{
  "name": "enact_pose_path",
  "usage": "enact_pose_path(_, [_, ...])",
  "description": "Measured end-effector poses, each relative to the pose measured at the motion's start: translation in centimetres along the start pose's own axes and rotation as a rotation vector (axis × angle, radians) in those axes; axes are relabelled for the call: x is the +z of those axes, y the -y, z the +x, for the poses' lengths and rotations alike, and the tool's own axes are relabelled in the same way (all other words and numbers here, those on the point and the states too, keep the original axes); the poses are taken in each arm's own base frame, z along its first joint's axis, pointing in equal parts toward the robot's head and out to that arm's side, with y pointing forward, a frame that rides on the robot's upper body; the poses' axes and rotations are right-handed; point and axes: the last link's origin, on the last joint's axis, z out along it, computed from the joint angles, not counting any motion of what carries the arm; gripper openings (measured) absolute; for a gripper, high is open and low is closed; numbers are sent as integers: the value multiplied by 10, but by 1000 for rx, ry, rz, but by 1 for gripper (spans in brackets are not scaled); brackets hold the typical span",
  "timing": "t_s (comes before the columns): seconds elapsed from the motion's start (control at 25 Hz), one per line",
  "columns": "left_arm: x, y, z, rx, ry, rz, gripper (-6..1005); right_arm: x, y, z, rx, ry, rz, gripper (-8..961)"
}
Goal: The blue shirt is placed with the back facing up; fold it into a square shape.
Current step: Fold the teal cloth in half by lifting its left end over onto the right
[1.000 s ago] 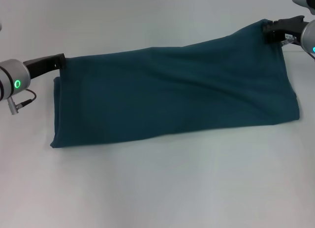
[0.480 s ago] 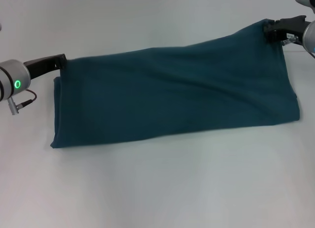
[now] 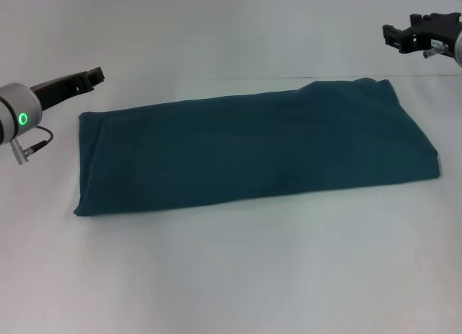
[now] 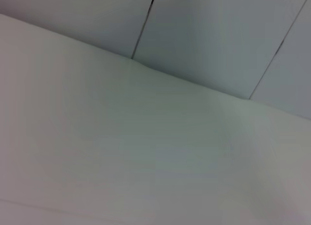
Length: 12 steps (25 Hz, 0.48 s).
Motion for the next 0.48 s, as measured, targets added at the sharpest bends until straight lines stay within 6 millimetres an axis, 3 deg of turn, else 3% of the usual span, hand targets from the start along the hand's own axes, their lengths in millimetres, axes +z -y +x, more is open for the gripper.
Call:
enact_pose_path(0.2, [0, 0, 0, -1, 0, -2, 506, -7, 8, 4, 90, 33, -30, 448])
enact_pose_path(0.4, [-4, 1, -1, 1, 4, -25, 711, -18, 13, 12, 195, 32, -110, 666])
enact_pose_path(0.48, [-7, 1, -2, 2, 9, -45, 756, -23, 13, 17, 231, 24, -146, 665])
